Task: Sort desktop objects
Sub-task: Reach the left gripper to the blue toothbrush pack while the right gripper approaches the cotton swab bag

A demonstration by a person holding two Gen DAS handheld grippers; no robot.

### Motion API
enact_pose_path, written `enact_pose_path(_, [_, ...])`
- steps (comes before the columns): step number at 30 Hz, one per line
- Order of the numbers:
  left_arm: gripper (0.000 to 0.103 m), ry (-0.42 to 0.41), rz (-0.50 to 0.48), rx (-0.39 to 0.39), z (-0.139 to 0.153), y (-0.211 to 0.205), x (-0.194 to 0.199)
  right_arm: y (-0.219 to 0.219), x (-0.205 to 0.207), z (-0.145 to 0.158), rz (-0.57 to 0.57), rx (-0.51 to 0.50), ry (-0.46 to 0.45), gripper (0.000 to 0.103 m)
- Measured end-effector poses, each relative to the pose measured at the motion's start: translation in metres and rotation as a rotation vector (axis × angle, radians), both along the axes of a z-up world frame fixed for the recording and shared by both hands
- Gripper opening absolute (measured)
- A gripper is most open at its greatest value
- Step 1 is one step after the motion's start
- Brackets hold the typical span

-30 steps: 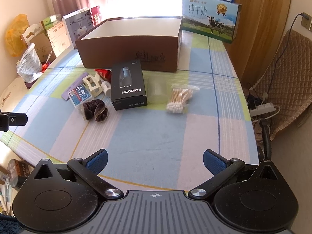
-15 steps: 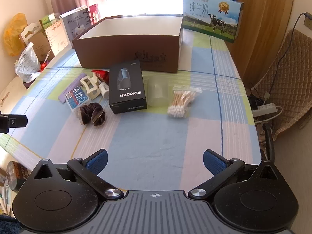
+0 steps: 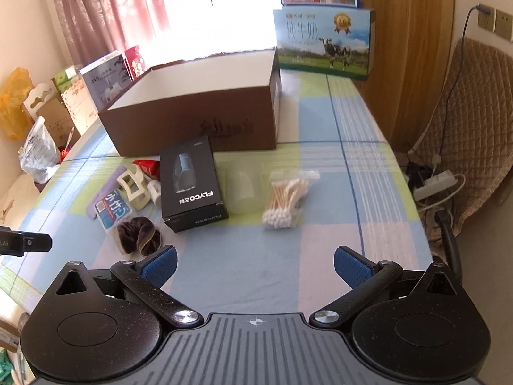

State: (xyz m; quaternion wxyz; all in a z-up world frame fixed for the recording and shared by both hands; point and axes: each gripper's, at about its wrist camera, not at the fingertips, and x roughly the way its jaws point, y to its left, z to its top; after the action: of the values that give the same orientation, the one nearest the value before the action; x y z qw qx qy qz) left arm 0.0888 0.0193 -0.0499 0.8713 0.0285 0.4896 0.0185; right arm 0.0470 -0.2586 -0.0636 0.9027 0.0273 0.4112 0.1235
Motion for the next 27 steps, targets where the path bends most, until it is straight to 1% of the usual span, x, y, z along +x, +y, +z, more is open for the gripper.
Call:
enact_pose_path(5, [0.102,0.032,0.000,-0.012,-0.016,-0.001,0.022,-0.002,0.015,-0.011,0.007,-0.029,0.026,0.101])
enact_pose_path(10, [0.102,0.050,-0.011,-0.013,-0.030,-0.005,0.044,-0.006,0.037,-0.023,-0.031,-0.030,0.049,0.101])
enact_pose_path(15, [0.102,0.064,-0.029,-0.019,-0.040,-0.010,0.064,-0.009,0.054,-0.029,-0.056,-0.028,0.047,0.101])
enact_pose_path(24, [0.102,0.082,-0.037,-0.002,-0.059,-0.020,0.098,-0.014,0.069,-0.039,-0.098,-0.026,0.084,0.101])
enact_pose_path(27, [0.102,0.090,-0.029,-0.009,-0.065,-0.020,0.108,-0.017,0.071,-0.041,-0.112,-0.027,0.095,0.101])
